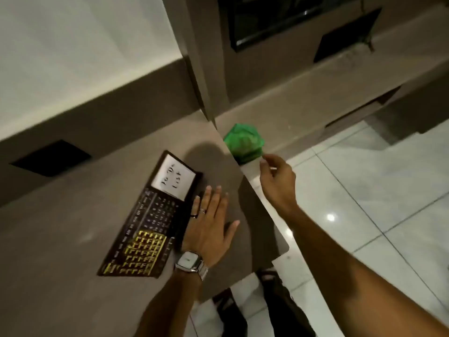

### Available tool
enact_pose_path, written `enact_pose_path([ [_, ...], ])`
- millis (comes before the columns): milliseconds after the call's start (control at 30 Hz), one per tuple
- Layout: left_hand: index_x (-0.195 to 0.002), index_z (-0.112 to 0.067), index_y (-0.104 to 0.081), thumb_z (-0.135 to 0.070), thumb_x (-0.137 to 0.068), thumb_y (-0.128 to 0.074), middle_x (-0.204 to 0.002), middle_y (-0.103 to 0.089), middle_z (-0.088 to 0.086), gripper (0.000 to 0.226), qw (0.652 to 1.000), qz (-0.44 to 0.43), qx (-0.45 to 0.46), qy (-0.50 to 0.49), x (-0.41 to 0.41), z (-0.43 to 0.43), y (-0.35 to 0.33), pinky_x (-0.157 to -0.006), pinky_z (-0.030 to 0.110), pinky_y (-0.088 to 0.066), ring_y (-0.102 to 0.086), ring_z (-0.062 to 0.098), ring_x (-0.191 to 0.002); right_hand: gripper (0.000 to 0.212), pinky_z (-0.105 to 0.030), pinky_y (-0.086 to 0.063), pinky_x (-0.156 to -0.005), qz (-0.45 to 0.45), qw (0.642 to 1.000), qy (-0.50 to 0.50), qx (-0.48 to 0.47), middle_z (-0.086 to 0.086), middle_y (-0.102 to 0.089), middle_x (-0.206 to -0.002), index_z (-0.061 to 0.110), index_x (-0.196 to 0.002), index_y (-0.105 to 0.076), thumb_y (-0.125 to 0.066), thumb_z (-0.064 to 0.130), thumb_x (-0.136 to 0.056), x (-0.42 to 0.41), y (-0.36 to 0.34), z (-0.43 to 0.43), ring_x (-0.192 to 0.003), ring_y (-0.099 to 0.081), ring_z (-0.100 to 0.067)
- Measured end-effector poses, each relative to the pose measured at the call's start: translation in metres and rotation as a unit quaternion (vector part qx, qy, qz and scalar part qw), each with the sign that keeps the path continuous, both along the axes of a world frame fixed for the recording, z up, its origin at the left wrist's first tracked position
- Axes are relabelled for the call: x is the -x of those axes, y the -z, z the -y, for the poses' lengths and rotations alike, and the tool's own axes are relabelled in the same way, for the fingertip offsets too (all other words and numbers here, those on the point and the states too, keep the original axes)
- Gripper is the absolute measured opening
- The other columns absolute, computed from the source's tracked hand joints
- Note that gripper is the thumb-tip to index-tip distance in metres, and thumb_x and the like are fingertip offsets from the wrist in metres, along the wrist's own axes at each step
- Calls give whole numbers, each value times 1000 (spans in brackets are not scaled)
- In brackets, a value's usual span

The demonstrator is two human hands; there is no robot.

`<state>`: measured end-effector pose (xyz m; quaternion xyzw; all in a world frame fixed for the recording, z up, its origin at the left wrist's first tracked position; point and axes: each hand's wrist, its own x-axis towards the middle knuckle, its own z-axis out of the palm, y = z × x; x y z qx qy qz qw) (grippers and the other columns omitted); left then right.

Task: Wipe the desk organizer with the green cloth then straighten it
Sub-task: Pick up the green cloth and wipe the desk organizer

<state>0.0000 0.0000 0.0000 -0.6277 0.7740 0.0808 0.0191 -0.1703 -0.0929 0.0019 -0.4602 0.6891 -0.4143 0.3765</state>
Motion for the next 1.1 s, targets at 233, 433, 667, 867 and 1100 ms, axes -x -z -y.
enact_pose_path([
  [233,-152,-10,-12,-67,-93,-19,-162,-7,12,83,1000,14,-24,13,-4,2,70,-118,51,-6,0,30,-148,47,-8,-47,-52,92,983,107,-118,0,-62,-97,9,-121,-59,-68,40,-88,-3,72,85,-77,-57,-11],
  [433,-152,-9,-12,-69,-91,-24,-162,-6,11,87,1000,12,-16,16,-6,1,77,-117,52,-9,0,29,-149,70,-18,-45,-56,47,974,114,-188,1,-52,-94,10,-118,-56,-85,47,-67,-28,89,113,-73,-52,-13],
  [667,-153,-10,-10,-70,-91,-24,-162,-5,11,87,999,4,-36,21,-7,2,76,-118,52,-6,2,28,-149,36,-28,-61,-58,212,950,129,-188,-6,-66,-86,14,-87,-57,-88,13,-68,-27,69,108,-74,-67,-17],
  [867,-153,-11,1,-69,-92,-18,-161,8,10,85,995,8,-95,29,-10,6,54,-119,48,-1,9,28,-148,34,-34,-61,-74,203,975,64,-58,-7,-64,-106,15,-103,-55,-74,0,-78,-14,22,58,-98,-66,-21],
  [1100,-147,-8,-27,-46,-92,-46,-156,-28,13,70,998,-43,42,36,-49,-20,-32,-115,46,-24,-22,27,-144,42,-37,-58,-86,201,977,-8,-73,6,-71,-108,29,-116,-65,-74,6,-82,-58,-7,-52,-99,-67,-8],
])
